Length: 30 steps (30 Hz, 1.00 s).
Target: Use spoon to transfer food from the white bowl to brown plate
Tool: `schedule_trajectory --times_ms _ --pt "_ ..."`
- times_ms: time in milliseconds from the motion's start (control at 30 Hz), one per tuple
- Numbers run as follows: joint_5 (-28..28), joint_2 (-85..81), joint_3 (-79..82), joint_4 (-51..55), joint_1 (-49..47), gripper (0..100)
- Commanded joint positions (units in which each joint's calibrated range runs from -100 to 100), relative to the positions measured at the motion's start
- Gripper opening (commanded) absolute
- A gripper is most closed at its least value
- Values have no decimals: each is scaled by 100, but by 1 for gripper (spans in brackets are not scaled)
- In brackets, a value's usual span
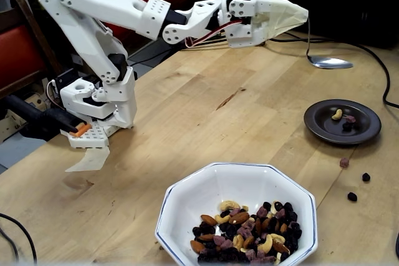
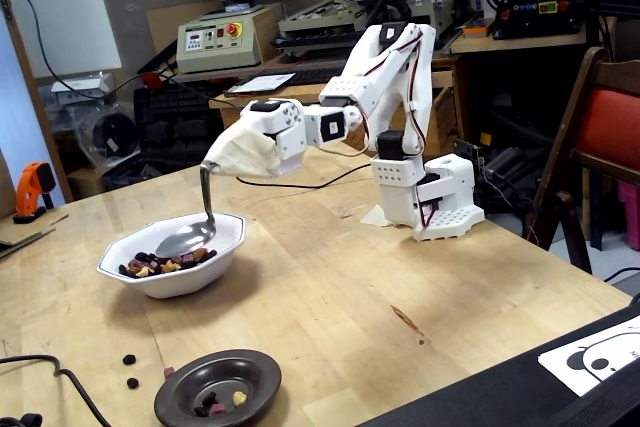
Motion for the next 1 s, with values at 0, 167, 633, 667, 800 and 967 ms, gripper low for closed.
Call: schedule_trajectory --times_ms 0,167,633,667,800,967 --pt "-15 -835 -247 607 333 2" --pt "-15 -1331 143 1121 836 2" --pt "-20 -2915 1568 1343 1622 2" --pt "-20 -2923 1638 1343 1673 2" --pt "-88 -2966 1851 1279 1851 3" --pt "-576 -2992 1939 1271 2051 3"
